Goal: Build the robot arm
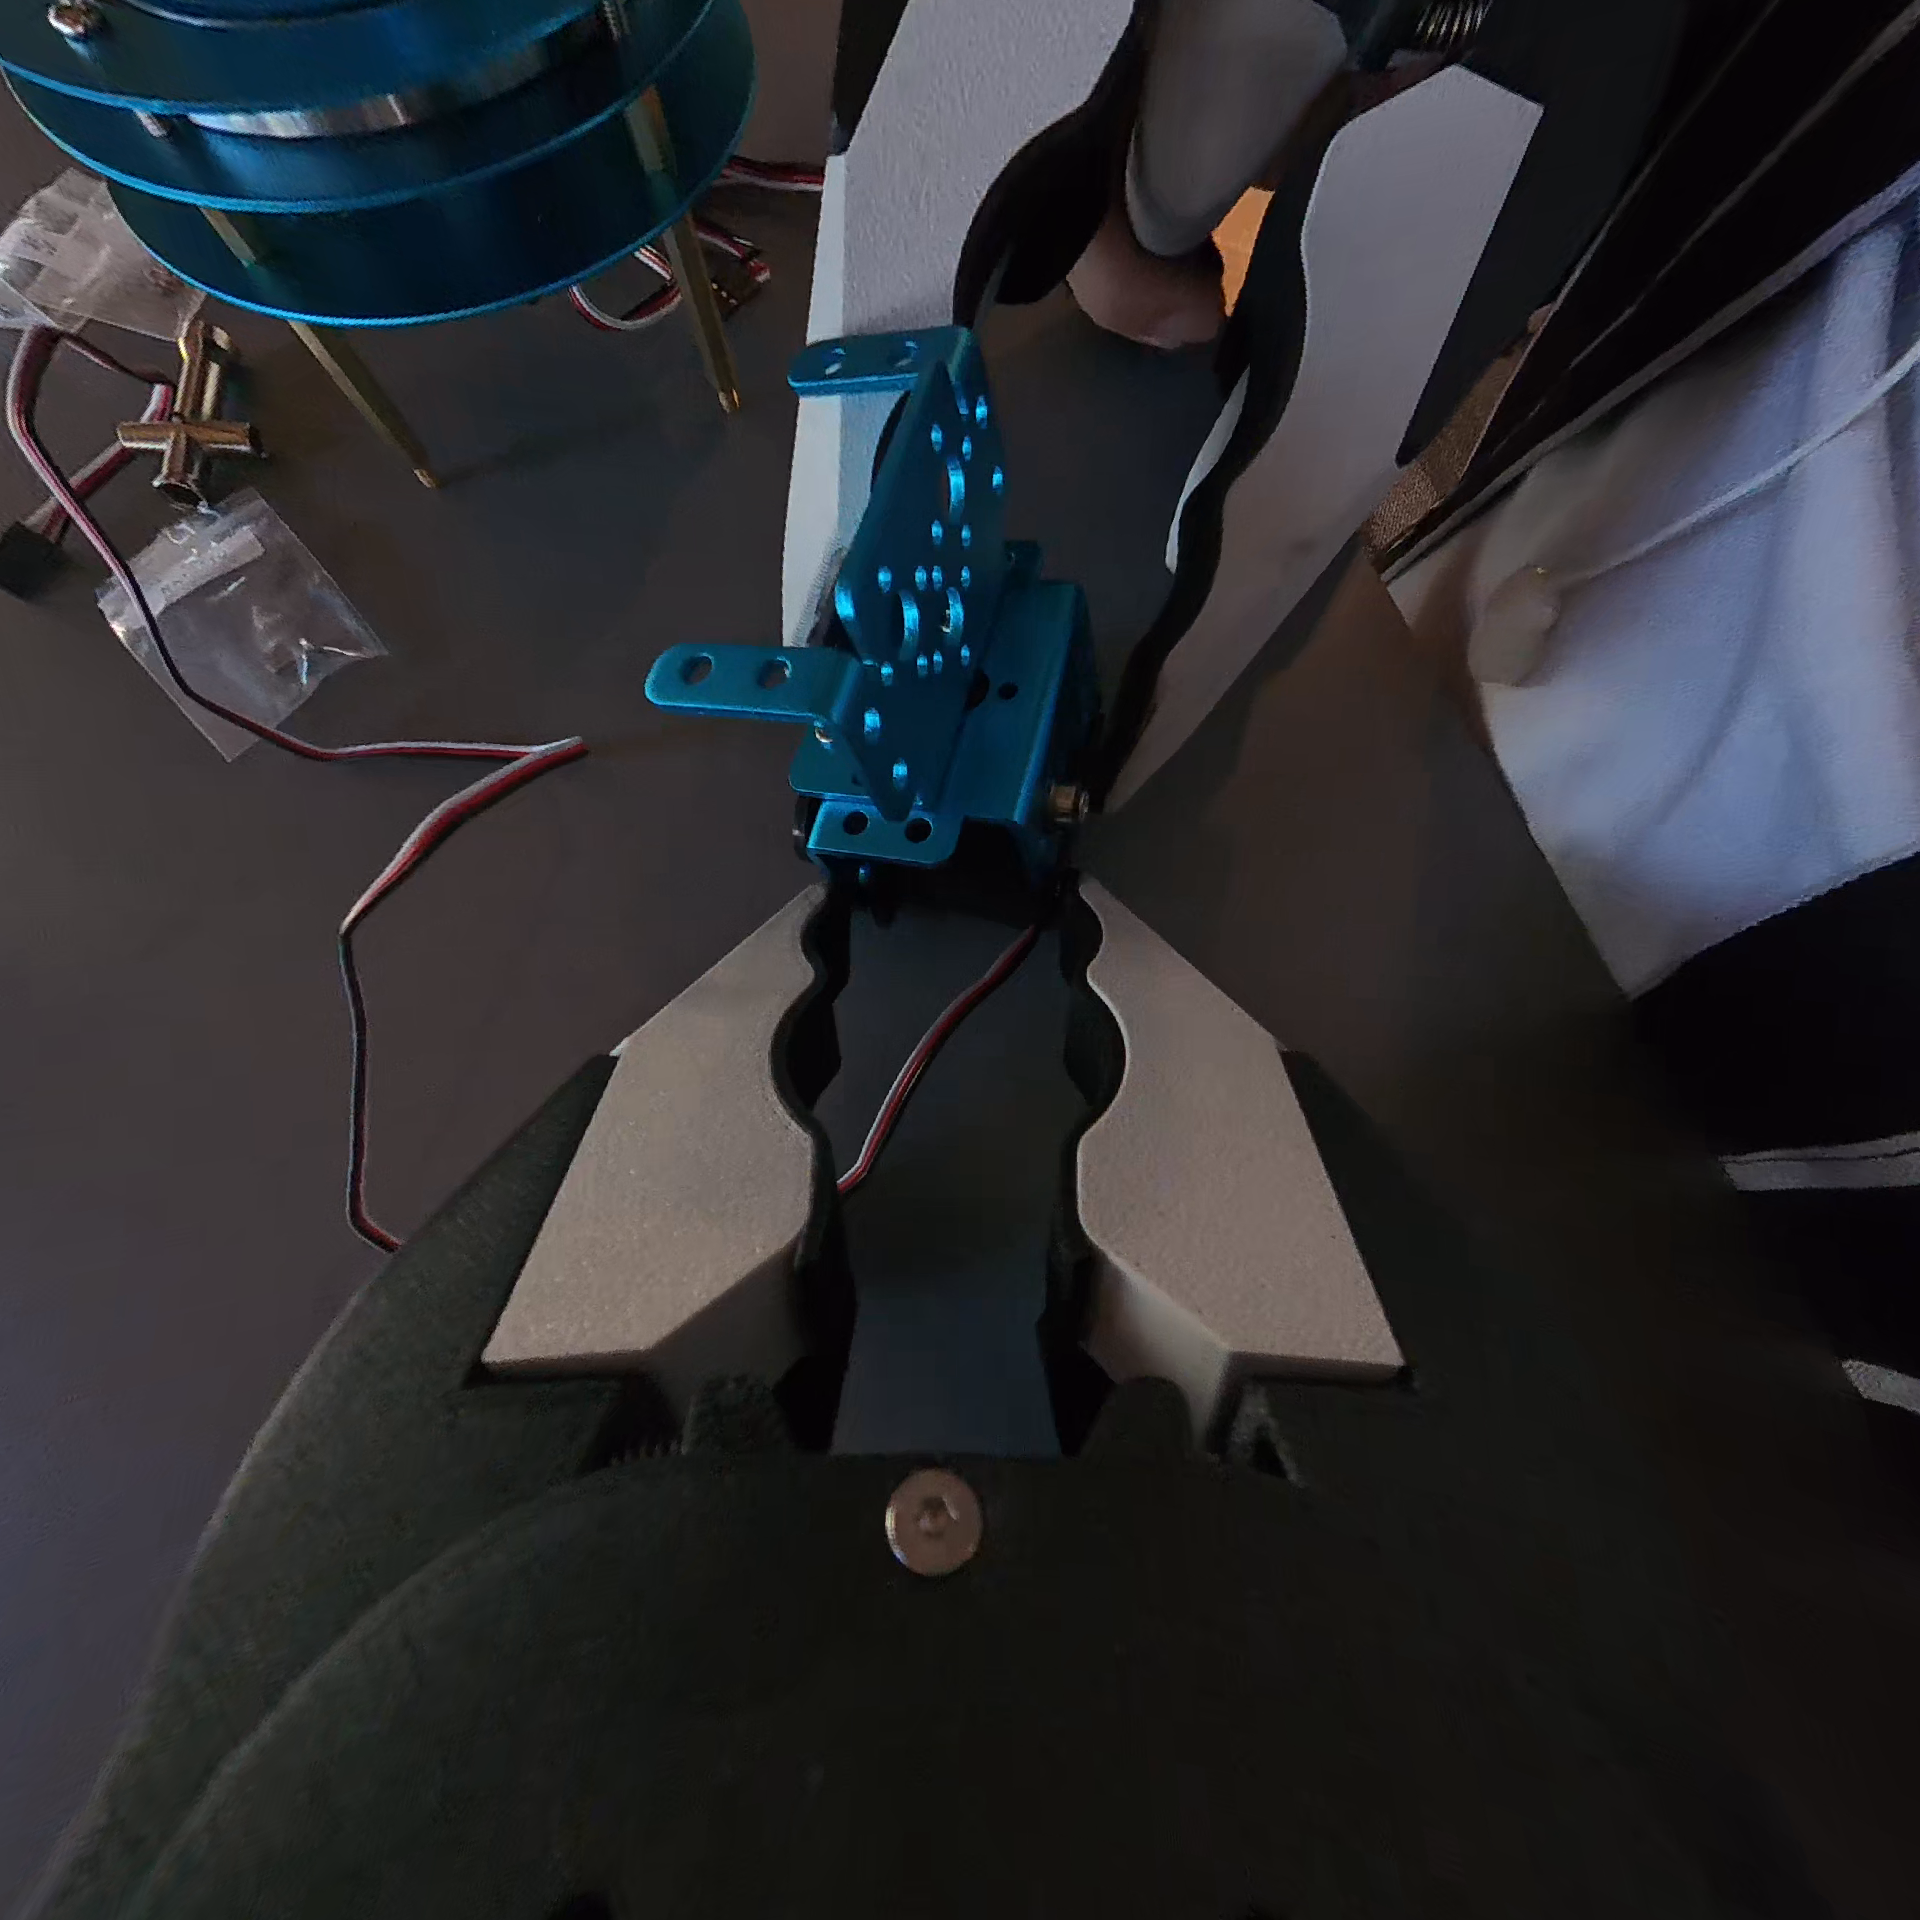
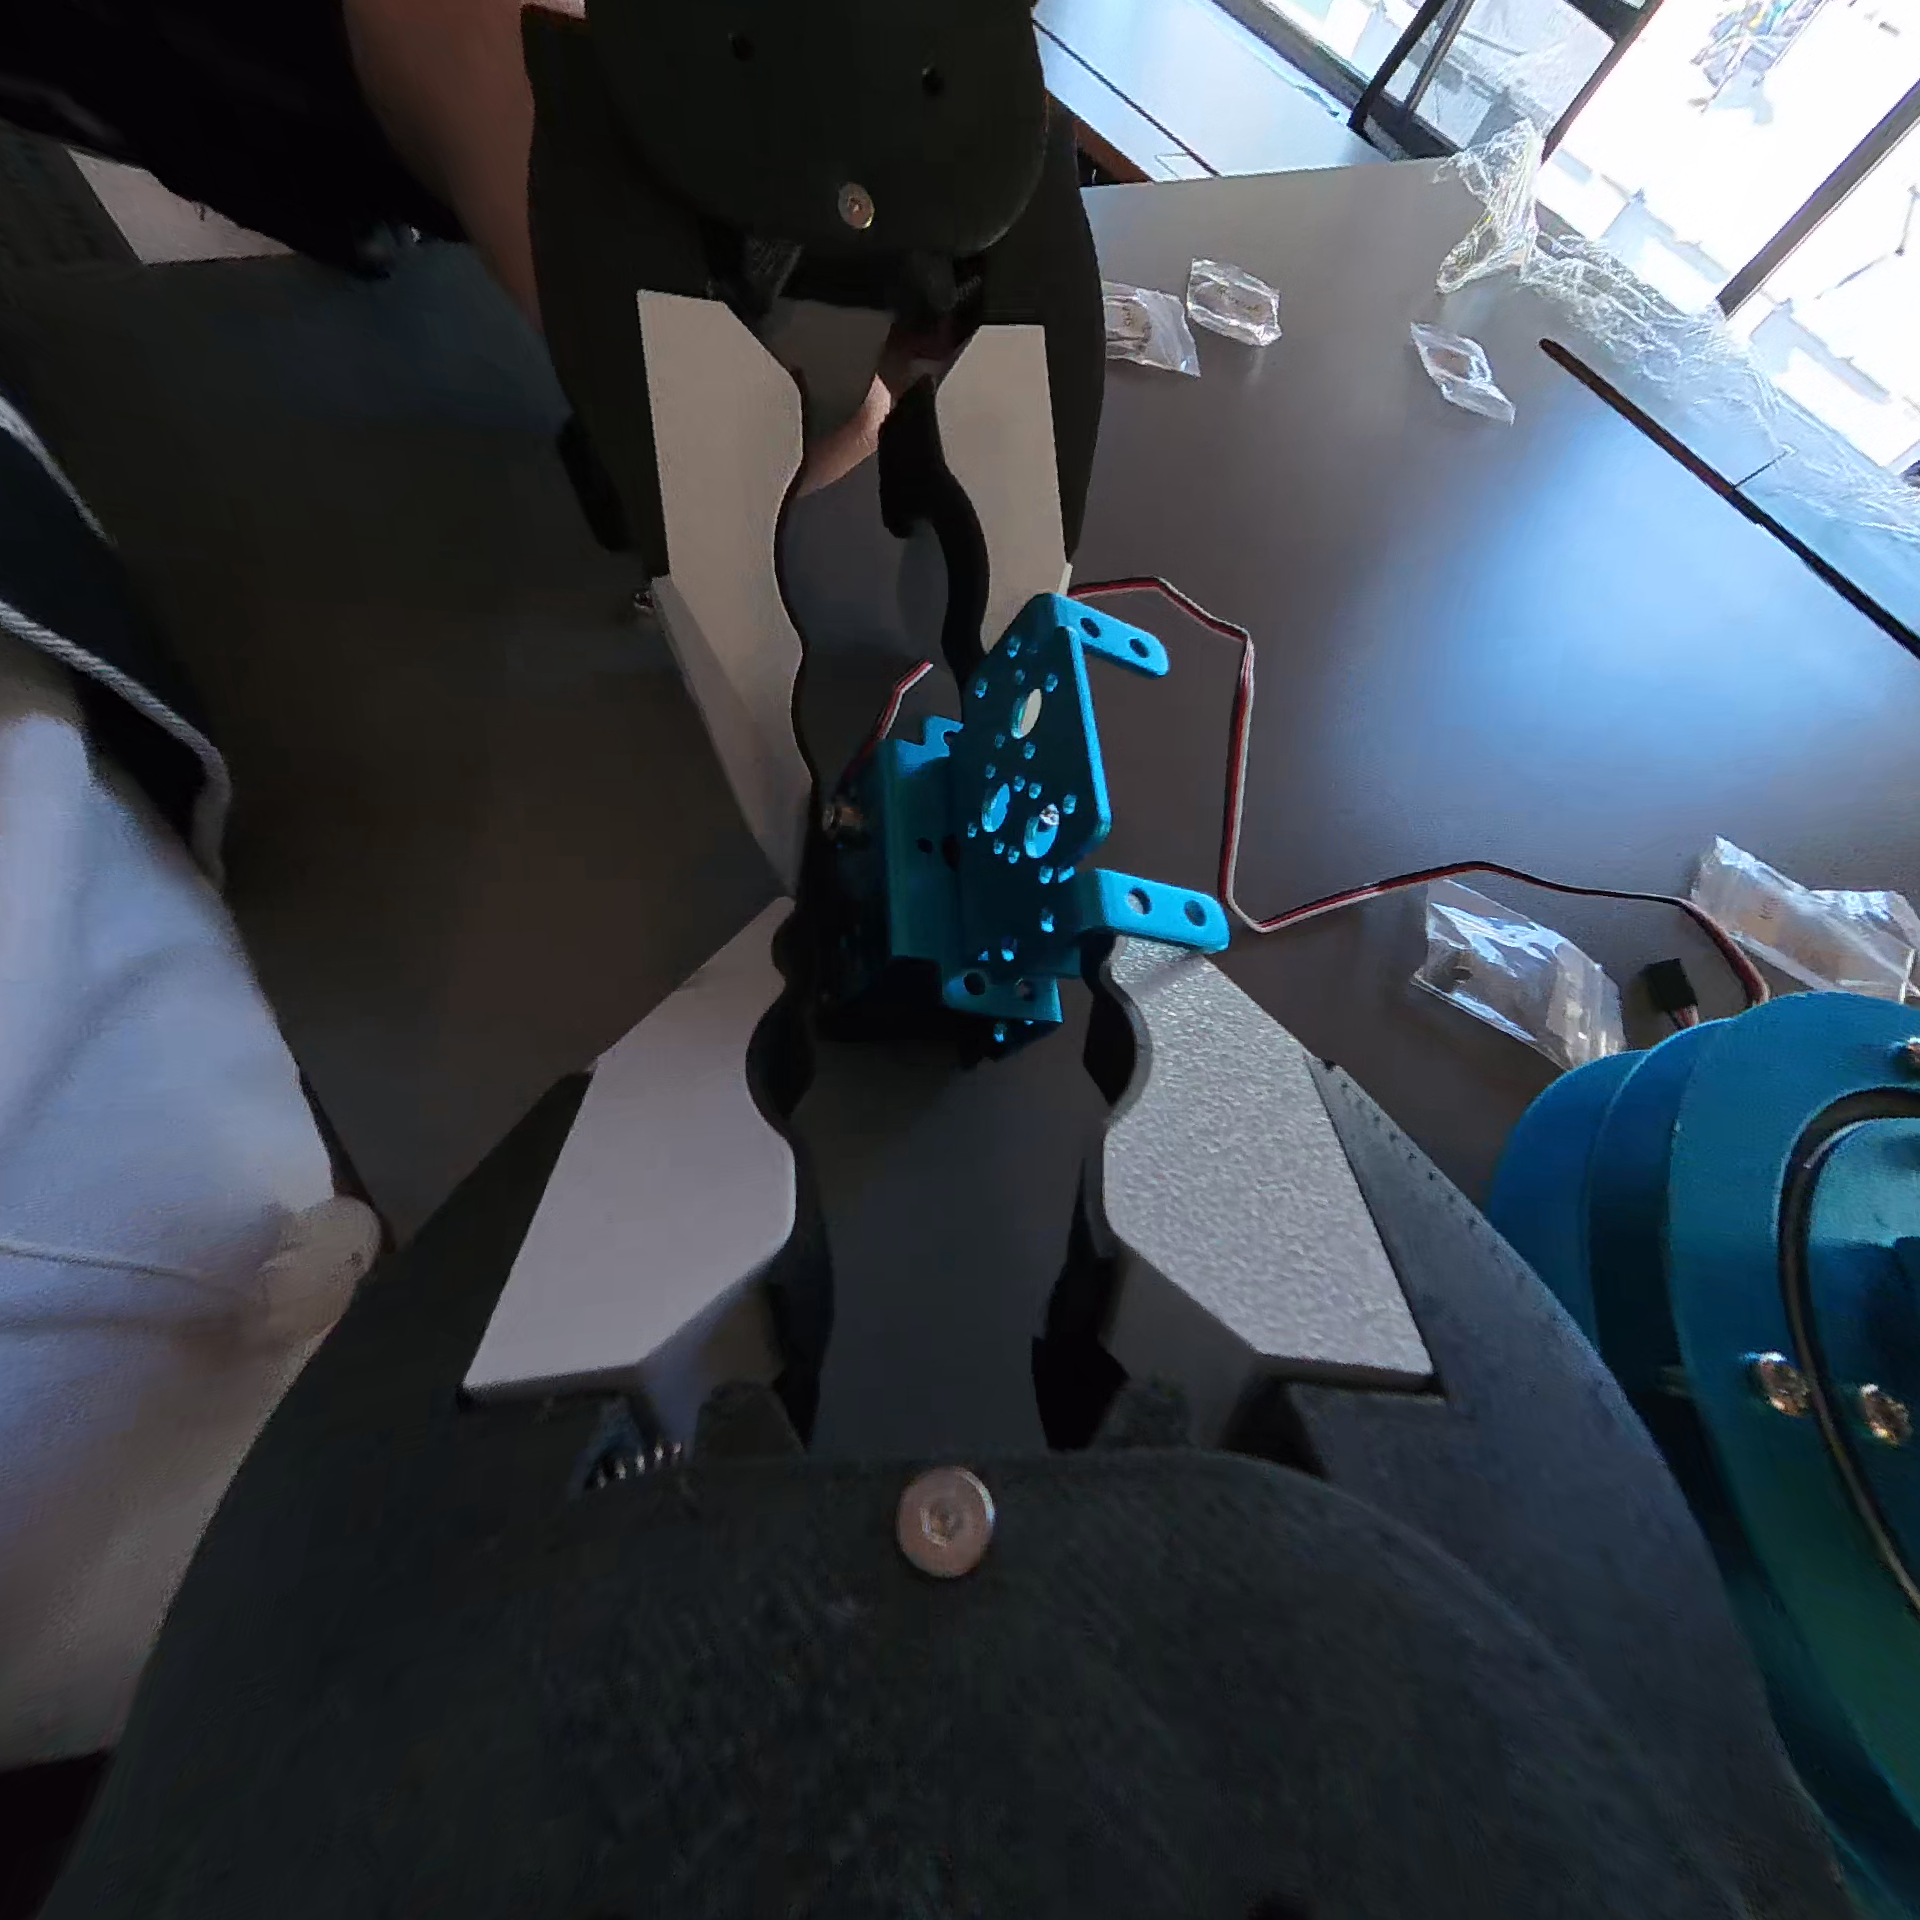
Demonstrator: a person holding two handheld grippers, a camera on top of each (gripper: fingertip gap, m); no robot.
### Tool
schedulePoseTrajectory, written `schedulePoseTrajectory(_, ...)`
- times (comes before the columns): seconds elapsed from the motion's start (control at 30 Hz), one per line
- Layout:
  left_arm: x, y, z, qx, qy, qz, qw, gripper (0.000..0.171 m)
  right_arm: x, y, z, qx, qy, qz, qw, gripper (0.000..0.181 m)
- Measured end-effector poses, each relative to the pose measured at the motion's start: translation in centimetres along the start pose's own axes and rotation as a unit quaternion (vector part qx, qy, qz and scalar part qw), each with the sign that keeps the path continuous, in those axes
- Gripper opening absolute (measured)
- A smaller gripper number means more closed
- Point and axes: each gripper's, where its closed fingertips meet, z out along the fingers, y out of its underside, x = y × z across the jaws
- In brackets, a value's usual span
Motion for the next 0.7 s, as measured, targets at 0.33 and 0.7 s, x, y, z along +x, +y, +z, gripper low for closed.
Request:
schedulePoseTrajectory(0.33,-0.24,-0.06,0.10,-0.001,-0.003,-0.014,1.000,0.038,0.25,0.00,-0.15,0.002,0.030,-0.026,0.999,0.049)
schedulePoseTrajectory(0.7,-0.29,-0.09,0.09,0.001,0.004,-0.022,1.000,0.037,0.35,0.03,-0.18,-0.001,0.043,-0.022,0.999,0.049)
